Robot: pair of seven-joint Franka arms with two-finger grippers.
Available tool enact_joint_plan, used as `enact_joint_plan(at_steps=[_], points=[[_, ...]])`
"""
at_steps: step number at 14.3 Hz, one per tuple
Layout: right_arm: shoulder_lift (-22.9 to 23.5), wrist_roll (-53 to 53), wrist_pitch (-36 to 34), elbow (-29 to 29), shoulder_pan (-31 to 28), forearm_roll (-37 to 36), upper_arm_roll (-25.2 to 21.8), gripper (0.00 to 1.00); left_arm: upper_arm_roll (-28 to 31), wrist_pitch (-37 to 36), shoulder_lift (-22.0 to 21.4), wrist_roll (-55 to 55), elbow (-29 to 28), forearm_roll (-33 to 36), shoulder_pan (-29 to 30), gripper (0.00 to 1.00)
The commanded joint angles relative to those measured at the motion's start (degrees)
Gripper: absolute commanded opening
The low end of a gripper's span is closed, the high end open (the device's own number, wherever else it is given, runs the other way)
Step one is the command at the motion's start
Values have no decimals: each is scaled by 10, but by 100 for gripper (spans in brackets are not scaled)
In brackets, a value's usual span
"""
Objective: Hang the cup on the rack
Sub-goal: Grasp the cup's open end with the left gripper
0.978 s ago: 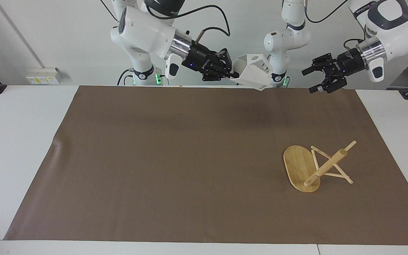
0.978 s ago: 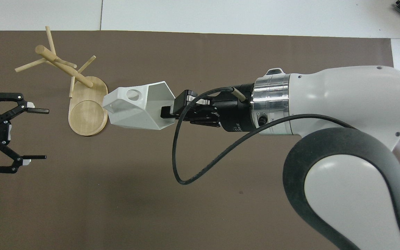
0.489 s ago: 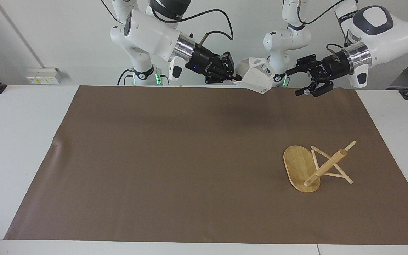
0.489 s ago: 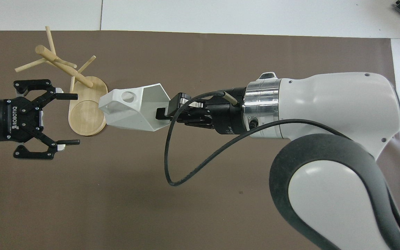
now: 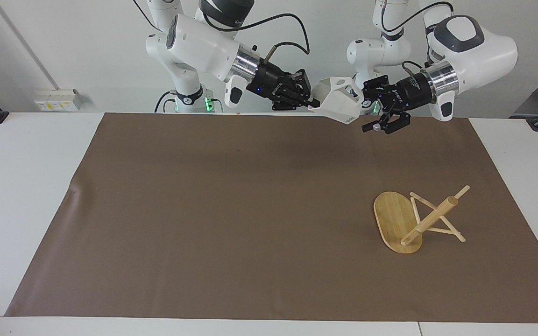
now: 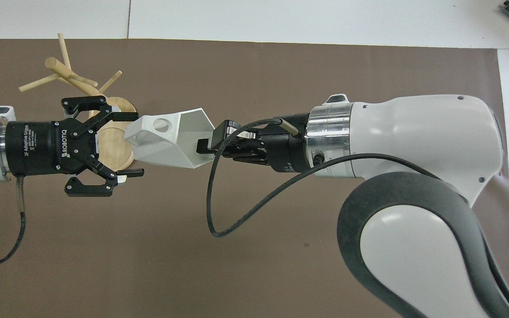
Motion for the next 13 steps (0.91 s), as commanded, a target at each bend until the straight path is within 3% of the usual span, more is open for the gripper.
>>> enact_joint_plan(at_steps=[1, 13], points=[[0, -9, 10, -4, -9, 7, 10, 0, 6, 12, -3, -17, -5, -16, -11, 100], [1, -9, 9, -4, -9, 6, 10, 0, 6, 56, -3, -12, -12, -25, -52, 100]])
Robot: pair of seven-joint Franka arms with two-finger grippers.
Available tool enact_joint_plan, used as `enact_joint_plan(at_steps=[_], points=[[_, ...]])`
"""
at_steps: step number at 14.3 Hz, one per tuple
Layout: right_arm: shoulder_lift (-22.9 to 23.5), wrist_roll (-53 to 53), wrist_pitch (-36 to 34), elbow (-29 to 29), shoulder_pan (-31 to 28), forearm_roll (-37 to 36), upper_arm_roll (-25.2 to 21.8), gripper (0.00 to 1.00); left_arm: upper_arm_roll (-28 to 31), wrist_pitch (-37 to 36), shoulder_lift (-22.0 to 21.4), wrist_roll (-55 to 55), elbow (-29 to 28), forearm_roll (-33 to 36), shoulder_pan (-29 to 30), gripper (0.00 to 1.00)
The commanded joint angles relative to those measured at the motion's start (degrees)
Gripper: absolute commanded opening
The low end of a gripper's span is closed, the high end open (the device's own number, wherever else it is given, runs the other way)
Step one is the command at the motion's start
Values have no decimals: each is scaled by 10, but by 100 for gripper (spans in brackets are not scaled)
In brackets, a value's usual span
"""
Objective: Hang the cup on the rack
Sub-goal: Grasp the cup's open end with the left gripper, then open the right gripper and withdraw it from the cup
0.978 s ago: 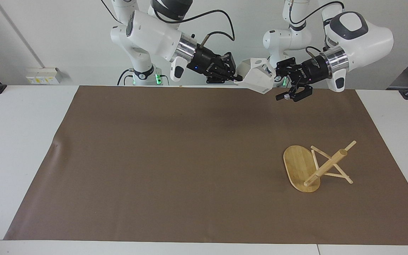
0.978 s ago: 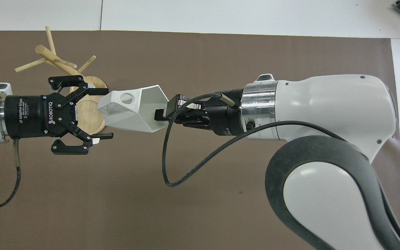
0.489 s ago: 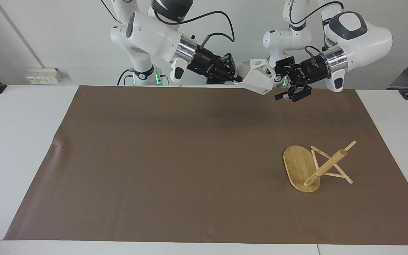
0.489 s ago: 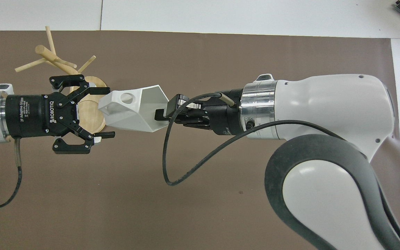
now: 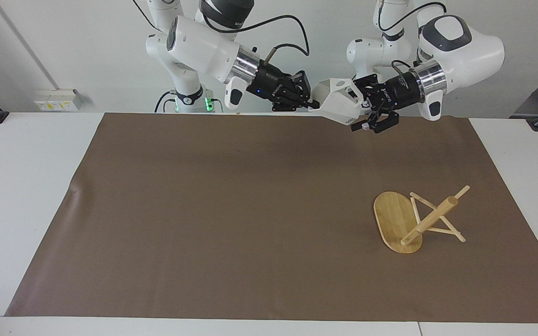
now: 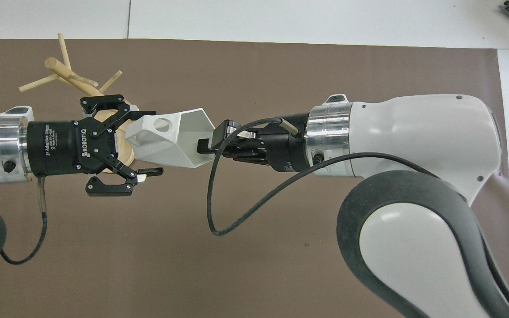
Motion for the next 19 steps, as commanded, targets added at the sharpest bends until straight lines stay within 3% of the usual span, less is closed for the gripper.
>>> enact_joint_plan(at_steps=[1, 3, 4, 5, 6, 13, 16, 19], points=[[-1, -9, 9, -4, -9, 6, 10, 0, 7, 16, -5, -4, -11, -9, -12, 100], [-1, -9, 9, -4, -9, 6, 10, 0, 7, 16, -4, -5, -10, -9, -11, 95], [-1, -9, 9, -3, -9, 6, 10, 0, 7, 17, -5, -5, -11, -10, -11, 74], [-1, -9, 9, -4, -9, 6, 10, 0, 7, 15, -5, -4, -11, -9, -11, 32], [-1, -9, 9, -4, -10, 6, 10, 0, 7, 13, -7, -2, -10, -9, -11, 0], [-1, -5, 9, -3, -10, 7, 10, 0, 9, 8, -9, 4, -10, -5, -4, 0], [-1, 1, 7, -4, -11, 6, 10, 30, 9, 7, -11, 18, -12, -5, -3, 0], [-1, 0, 4, -4, -14, 6, 9, 39, 9, 6, -11, 21, -12, -5, -3, 0]])
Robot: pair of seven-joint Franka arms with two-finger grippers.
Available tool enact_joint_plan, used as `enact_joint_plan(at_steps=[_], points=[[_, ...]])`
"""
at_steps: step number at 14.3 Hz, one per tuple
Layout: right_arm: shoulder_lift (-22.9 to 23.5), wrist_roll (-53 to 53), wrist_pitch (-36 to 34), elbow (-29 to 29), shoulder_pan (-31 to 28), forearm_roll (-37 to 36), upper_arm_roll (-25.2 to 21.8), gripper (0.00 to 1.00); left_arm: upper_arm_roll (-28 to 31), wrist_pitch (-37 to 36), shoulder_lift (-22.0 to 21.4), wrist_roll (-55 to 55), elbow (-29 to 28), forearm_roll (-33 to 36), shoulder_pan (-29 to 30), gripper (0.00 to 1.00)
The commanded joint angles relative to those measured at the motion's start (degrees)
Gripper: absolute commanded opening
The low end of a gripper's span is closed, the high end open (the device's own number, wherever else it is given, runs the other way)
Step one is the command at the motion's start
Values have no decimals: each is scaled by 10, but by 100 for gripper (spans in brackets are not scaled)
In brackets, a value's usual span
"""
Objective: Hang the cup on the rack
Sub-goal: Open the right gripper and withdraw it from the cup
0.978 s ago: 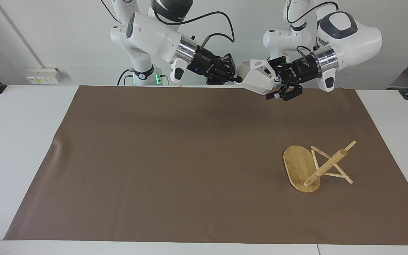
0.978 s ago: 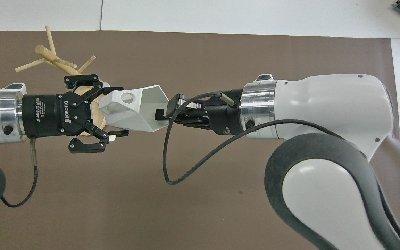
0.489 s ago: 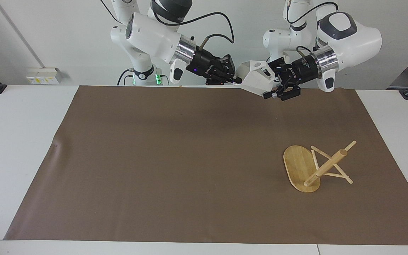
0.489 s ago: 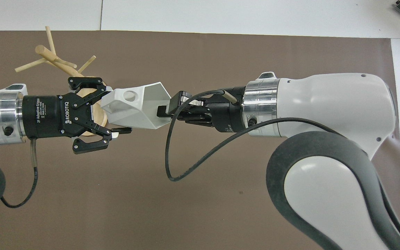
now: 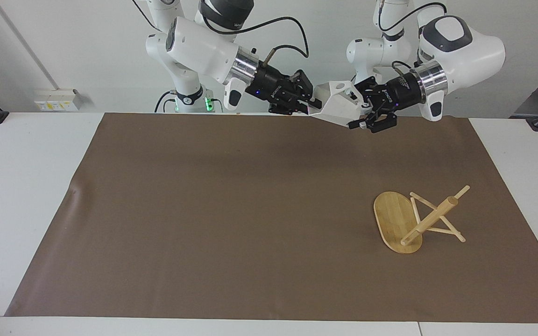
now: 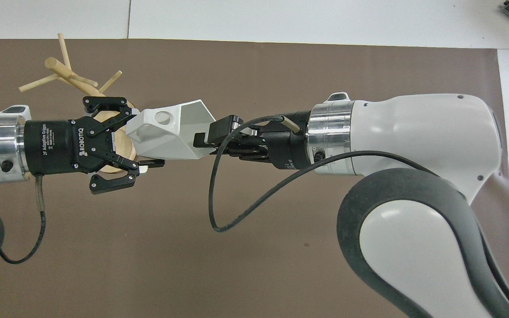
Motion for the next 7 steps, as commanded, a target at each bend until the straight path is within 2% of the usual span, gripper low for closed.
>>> enact_joint_plan(at_steps=[1, 2, 3, 4, 7], points=[[-3, 2, -5, -4, -13, 5, 9, 41, 4, 6, -12, 10, -11, -6, -2, 0], [-3, 3, -6, -4, -13, 5, 9, 51, 4, 4, -12, 11, -12, -5, -1, 0], [-3, 3, -6, -4, -14, 5, 9, 88, 6, 0, -13, 12, -15, -4, 0, 0], [-3, 5, -6, -4, -14, 5, 9, 100, 6, -4, -13, 12, -17, -4, 7, 0], [-3, 5, -9, -3, -16, 5, 3, 100, 6, -4, -14, 9, -19, 4, 9, 0]])
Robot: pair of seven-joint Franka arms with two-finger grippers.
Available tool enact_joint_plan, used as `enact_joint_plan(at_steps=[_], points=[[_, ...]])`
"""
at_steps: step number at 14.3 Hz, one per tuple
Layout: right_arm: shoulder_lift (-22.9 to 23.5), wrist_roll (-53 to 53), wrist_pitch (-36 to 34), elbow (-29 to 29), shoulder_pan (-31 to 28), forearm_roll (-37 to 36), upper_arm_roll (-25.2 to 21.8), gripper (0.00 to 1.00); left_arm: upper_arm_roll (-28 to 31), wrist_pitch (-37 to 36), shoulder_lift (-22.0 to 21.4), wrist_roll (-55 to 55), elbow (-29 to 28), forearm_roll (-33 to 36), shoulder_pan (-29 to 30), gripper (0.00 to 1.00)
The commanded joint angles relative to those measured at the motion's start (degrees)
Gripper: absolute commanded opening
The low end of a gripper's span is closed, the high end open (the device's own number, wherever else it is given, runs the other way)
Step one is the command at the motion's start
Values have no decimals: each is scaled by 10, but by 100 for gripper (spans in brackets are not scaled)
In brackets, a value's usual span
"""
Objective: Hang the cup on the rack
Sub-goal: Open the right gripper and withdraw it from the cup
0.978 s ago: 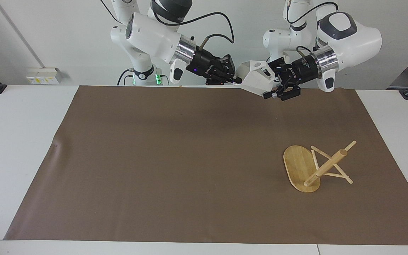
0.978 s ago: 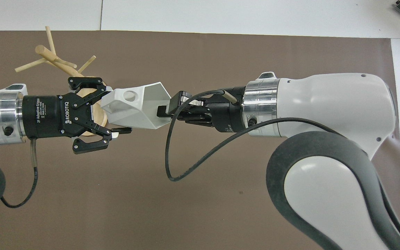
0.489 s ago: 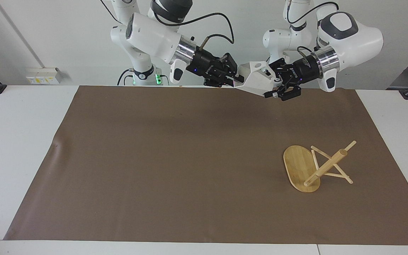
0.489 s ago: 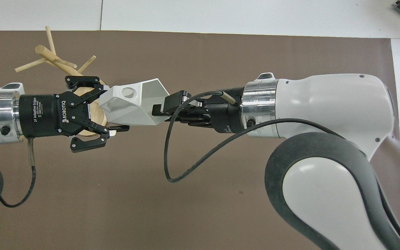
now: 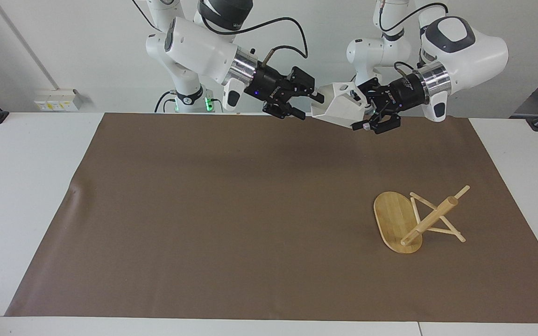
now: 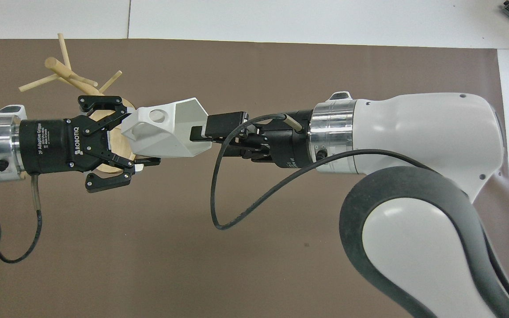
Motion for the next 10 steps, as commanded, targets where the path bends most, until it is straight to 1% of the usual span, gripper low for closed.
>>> enact_joint_plan(at_steps=[1, 2, 4, 5, 6, 7, 8, 10], points=[[-3, 5, -10, -3, -12, 4, -1, 100, 1, -4, -14, 5, -16, 6, 4, 0], [-4, 4, -10, -3, -13, -9, -6, 100, 1, -6, -14, 5, -16, 10, 4, 0], [-5, 4, -27, 2, -13, -68, -30, 100, 1, -15, -14, 3, -17, 11, 6, 0], [-5, 4, -45, 6, -13, -85, -45, 100, 1, -20, -15, 0, -20, 11, 13, 0], [-7, 5, -70, 9, -13, -110, -74, 100, 1, -21, -22, -2, -31, 12, 20, 0], [-9, 4, -103, 15, -13, -156, -101, 100, 2, -22, -23, -19, -35, 14, 21, 0], [-8, 3, -146, 35, -13, -223, -124, 100, 2, -20, -29, -58, -46, 15, 33, 0], [-6, -4, -215, 64, -13, -356, -149, 100, 1, -13, -31, -68, -52, 49, 45, 0]])
